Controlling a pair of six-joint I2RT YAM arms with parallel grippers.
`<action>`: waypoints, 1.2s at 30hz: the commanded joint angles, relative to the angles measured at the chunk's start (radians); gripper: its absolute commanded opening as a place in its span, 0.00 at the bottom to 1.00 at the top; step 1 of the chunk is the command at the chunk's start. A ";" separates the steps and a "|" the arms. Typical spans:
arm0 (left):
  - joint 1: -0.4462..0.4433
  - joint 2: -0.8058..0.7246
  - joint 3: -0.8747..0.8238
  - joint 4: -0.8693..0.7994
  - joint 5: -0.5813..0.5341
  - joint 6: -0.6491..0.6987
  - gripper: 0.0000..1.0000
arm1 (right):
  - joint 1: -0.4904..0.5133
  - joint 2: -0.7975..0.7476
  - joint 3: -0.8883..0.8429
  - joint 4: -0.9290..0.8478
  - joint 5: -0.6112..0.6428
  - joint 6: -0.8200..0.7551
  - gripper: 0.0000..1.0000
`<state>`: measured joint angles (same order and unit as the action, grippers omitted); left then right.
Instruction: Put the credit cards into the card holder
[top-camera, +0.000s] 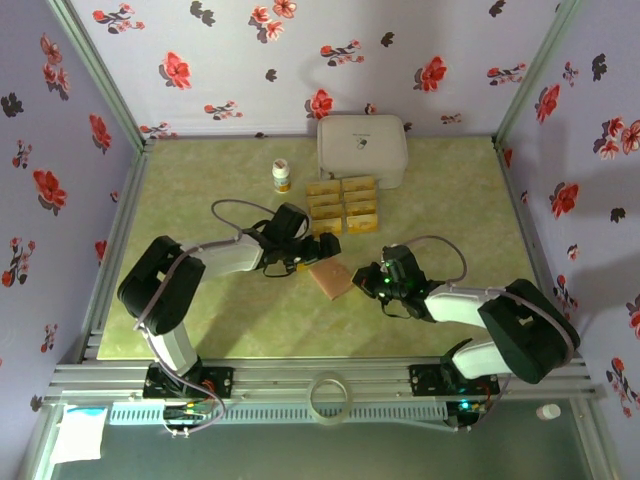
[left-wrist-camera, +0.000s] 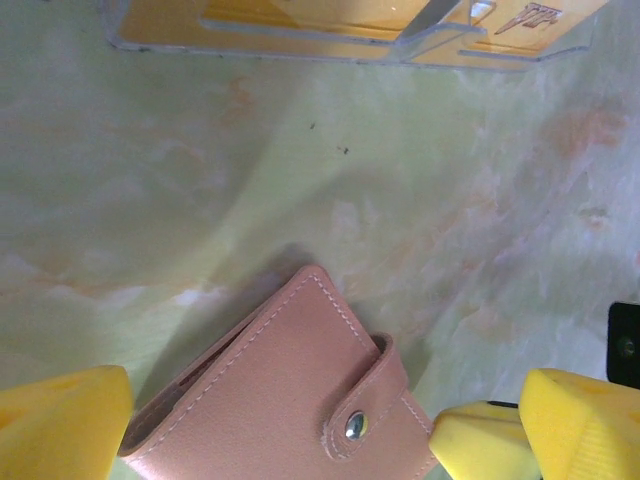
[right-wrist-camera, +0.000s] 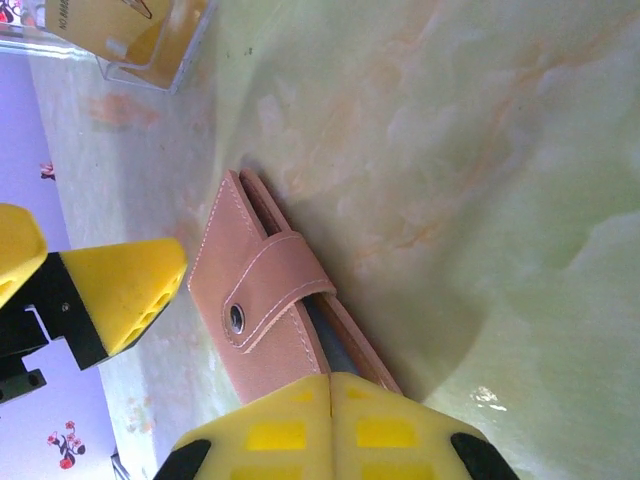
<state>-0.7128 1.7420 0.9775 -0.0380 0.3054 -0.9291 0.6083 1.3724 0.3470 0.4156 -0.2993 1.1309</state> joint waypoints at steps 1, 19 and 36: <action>0.032 -0.086 0.015 -0.044 -0.039 0.040 1.00 | -0.004 -0.040 0.023 0.018 -0.021 0.024 0.00; 0.260 -0.349 -0.183 0.078 0.036 -0.147 1.00 | 0.004 -0.134 0.281 -0.073 -0.013 0.079 0.00; 0.259 -0.308 -0.276 0.575 0.069 -0.485 0.96 | 0.121 0.016 0.437 0.109 0.030 0.164 0.00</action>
<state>-0.4595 1.4158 0.7067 0.4088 0.3603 -1.3495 0.7120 1.3689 0.7528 0.4610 -0.2905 1.2686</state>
